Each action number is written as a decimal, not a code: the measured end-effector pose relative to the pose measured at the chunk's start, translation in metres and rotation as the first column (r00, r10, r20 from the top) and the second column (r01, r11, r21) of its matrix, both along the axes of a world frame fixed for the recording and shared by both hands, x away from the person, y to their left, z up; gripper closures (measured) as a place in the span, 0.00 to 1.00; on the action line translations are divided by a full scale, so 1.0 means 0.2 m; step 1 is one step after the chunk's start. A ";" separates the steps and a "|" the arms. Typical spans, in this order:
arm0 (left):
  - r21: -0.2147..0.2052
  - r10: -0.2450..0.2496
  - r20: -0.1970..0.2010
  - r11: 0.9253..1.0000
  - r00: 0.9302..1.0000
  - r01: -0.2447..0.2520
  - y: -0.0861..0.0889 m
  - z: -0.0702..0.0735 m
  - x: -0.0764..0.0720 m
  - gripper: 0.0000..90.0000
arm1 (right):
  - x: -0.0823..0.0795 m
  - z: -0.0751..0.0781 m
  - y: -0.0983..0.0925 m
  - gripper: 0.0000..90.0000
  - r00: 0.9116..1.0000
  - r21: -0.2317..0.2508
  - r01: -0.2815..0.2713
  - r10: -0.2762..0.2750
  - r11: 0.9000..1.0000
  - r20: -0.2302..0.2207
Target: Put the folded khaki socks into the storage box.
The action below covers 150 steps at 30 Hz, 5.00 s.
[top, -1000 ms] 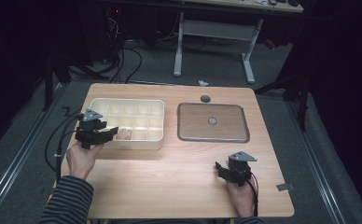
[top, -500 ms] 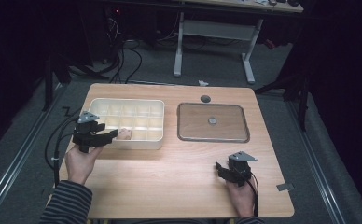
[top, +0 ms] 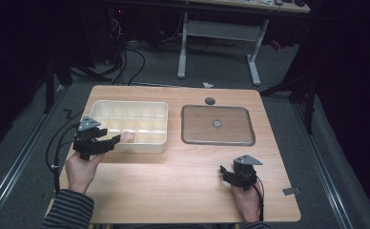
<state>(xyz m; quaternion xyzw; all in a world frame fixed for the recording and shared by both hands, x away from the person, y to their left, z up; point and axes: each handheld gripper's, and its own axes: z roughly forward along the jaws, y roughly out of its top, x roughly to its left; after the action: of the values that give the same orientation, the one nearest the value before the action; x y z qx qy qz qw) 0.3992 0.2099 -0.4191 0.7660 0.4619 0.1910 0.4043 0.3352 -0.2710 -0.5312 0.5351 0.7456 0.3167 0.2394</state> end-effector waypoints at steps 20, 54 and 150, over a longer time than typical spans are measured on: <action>-0.033 0.003 -0.005 0.999 1.000 -0.003 0.02 -0.02 -0.08 0.47 | 0.00 0.00 0.00 0.43 1.000 -0.001 -0.001 0.001 1.000 0.001; -0.054 -0.012 -0.033 0.998 0.999 0.010 0.00 -0.10 -0.17 0.46 | 0.00 0.00 0.00 0.43 1.000 -0.001 -0.001 0.001 1.000 0.001; 0.035 -0.051 -0.161 0.998 0.986 0.057 -0.25 -0.53 -0.18 0.47 | 0.00 0.00 0.00 0.42 1.000 -0.001 -0.002 0.002 1.000 0.000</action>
<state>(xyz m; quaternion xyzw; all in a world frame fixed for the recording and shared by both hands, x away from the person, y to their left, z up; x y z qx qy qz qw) 0.3627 0.1591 -0.5254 0.7990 0.4682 0.1269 0.3554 0.3352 -0.2710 -0.5312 0.5344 0.7462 0.3166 0.2397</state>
